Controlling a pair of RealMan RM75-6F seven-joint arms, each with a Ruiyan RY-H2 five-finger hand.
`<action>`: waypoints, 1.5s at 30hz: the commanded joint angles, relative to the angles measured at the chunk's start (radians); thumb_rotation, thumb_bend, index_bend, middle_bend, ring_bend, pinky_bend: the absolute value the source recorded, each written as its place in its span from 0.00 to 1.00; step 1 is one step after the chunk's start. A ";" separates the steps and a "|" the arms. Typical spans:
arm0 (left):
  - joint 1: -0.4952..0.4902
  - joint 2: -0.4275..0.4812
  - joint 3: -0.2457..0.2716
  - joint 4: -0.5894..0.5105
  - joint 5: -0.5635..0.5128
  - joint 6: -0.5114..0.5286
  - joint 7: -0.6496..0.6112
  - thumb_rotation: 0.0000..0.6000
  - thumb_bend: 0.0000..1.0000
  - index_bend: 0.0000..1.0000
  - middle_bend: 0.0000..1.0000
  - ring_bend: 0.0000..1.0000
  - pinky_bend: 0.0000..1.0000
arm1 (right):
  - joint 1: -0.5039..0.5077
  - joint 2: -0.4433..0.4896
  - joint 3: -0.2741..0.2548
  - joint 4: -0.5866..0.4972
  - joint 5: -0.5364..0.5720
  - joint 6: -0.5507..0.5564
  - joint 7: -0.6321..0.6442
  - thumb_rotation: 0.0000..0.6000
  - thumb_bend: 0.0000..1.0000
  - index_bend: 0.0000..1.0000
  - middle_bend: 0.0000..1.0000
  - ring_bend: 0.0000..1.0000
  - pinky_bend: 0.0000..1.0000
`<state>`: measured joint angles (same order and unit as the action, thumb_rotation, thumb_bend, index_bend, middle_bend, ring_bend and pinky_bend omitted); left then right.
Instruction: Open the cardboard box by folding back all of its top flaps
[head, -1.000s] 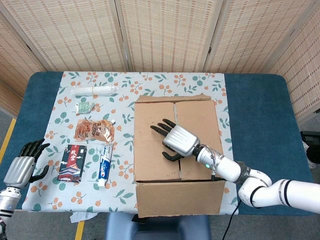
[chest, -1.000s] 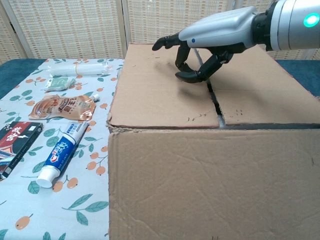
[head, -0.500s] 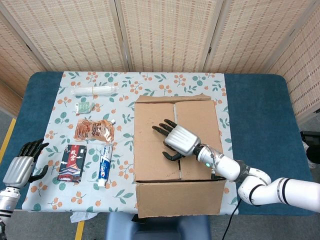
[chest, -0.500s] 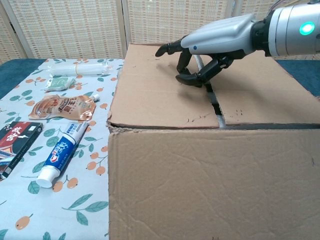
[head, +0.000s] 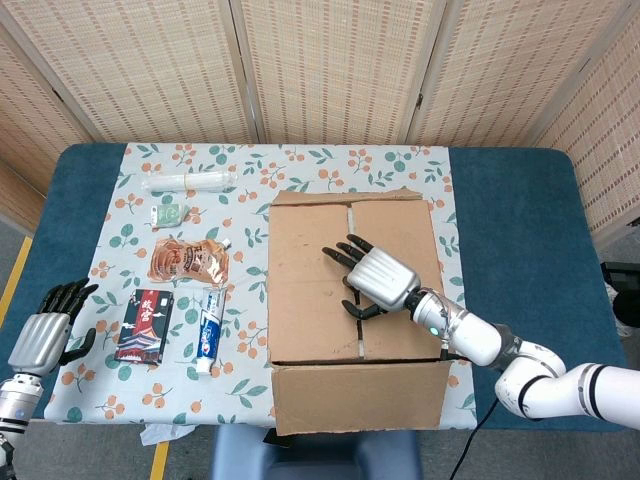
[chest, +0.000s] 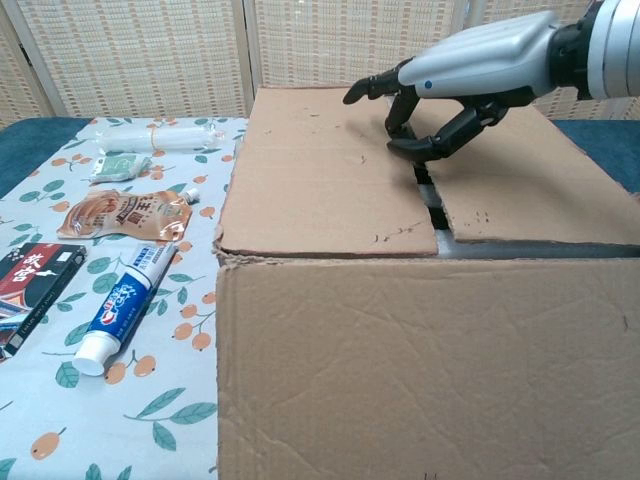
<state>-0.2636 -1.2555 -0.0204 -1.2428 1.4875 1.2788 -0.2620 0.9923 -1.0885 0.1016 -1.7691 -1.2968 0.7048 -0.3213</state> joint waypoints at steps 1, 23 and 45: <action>0.001 0.000 -0.003 -0.001 -0.002 0.003 -0.001 1.00 0.58 0.10 0.08 0.00 0.00 | -0.011 0.022 0.000 -0.023 0.007 0.014 -0.012 0.26 0.58 0.58 0.00 0.00 0.00; -0.004 0.001 -0.001 0.000 -0.005 -0.014 0.005 1.00 0.58 0.10 0.08 0.00 0.00 | -0.201 0.354 -0.001 -0.322 0.072 0.218 -0.046 0.25 0.58 0.58 0.00 0.00 0.00; -0.003 -0.007 -0.001 -0.016 -0.001 -0.002 0.055 1.00 0.58 0.11 0.08 0.00 0.00 | -0.534 0.526 -0.088 -0.368 -0.101 0.471 0.027 0.25 0.58 0.58 0.00 0.00 0.00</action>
<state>-0.2665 -1.2625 -0.0215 -1.2594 1.4868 1.2770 -0.2076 0.4787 -0.5554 0.0243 -2.1536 -1.3801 1.1601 -0.3140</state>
